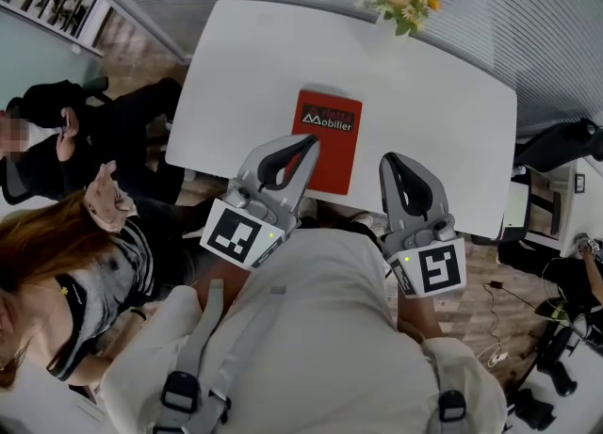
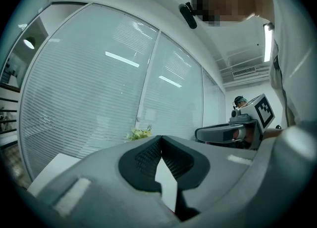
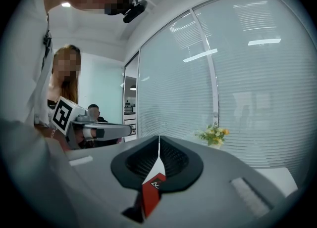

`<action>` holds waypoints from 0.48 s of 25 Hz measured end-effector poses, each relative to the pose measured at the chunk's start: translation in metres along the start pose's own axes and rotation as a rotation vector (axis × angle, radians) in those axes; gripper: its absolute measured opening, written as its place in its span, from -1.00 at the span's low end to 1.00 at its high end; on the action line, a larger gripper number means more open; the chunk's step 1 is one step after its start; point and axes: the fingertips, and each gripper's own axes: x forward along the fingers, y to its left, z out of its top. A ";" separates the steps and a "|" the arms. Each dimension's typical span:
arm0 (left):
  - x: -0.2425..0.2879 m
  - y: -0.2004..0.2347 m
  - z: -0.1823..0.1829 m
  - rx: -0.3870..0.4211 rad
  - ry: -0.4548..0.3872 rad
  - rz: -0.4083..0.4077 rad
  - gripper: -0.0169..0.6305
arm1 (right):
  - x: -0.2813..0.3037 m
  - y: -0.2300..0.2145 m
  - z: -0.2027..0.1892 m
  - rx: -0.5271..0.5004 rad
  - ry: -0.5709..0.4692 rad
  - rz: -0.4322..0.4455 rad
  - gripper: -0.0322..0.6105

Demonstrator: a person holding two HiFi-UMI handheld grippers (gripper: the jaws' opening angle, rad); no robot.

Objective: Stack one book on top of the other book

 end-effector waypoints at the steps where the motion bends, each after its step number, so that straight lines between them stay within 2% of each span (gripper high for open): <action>1: 0.000 0.000 0.000 0.000 0.001 0.000 -0.93 | 0.000 0.000 0.000 0.001 0.001 -0.001 -0.86; 12: -0.003 -0.002 0.001 -0.003 0.004 -0.002 -0.93 | -0.001 0.003 0.006 0.012 0.000 -0.007 -0.88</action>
